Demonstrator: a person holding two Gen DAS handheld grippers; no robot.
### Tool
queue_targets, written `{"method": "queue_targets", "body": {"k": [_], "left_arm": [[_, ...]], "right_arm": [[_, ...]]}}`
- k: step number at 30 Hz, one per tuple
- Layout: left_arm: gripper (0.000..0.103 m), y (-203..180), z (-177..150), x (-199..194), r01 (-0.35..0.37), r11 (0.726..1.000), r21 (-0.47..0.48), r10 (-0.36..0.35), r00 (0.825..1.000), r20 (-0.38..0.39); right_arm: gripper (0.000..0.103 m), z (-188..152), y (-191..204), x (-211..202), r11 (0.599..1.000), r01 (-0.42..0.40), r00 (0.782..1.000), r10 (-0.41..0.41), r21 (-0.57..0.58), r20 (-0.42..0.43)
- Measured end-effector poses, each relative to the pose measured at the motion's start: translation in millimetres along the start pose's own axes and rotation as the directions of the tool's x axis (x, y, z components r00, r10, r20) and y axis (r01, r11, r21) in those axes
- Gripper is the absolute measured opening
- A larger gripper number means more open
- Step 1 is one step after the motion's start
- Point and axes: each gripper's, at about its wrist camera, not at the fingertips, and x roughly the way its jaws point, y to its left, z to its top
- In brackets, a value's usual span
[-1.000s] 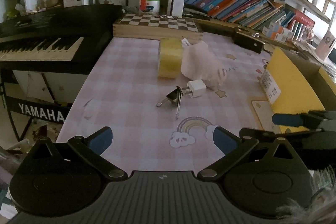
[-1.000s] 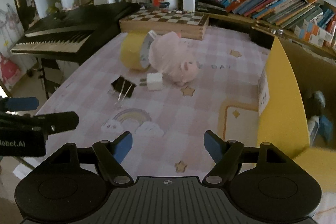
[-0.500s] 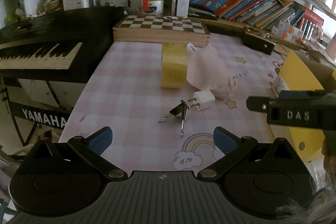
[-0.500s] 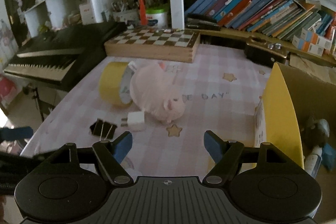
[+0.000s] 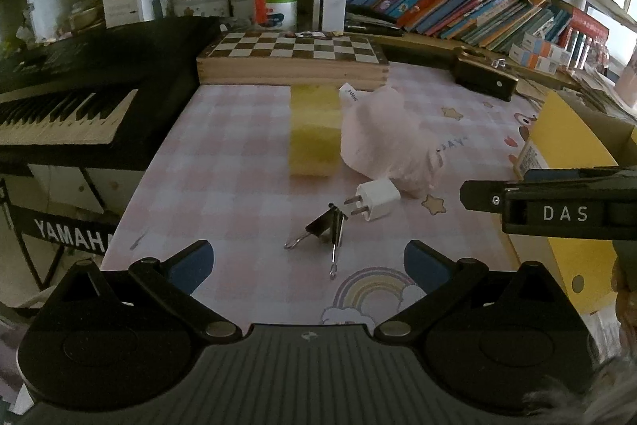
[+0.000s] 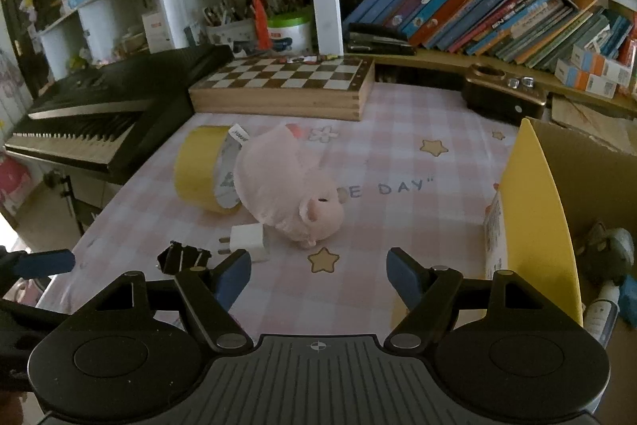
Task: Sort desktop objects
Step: 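Grasp the black binder clip with the left tool while the right tool approaches the white plug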
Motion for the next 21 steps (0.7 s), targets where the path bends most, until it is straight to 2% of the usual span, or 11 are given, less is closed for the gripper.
{"method": "queue_targets", "body": {"k": [5, 9, 13, 19, 21], "left_arm": [[0.100, -4.4, 3.2, 7.9, 0.008, 1.000, 0.019, -0.007, 1.000, -0.013], [0.090, -8.9, 5.1, 12.9, -0.004, 0.999, 0.045, 0.005, 1.000, -0.022], [0.086, -9.4, 5.6, 18.0, -0.010, 0.999, 0.048, 0.011, 1.000, -0.025], [0.073, -8.5, 10.6, 32.0, -0.014, 0.999, 0.045, 0.015, 0.999, -0.029], [0.065, -9.1, 12.5, 39.7, -0.007, 0.999, 0.047, 0.008, 1.000, -0.027]], "right_arm": [[0.077, 0.9, -4.7, 1.7, 1.000, -0.001, 1.000, 0.001, 0.005, -0.007], [0.077, 1.5, -6.5, 4.8, 1.000, -0.004, 1.000, 0.005, 0.002, -0.019], [0.083, 2.9, -5.0, 7.1, 1.000, -0.015, 1.000, 0.015, -0.010, -0.018], [0.083, 5.7, -3.8, 12.0, 0.999, -0.029, 0.999, 0.029, -0.019, -0.023], [0.083, 6.5, -3.8, 13.3, 0.999, -0.031, 0.999, 0.031, -0.021, -0.024]]}}
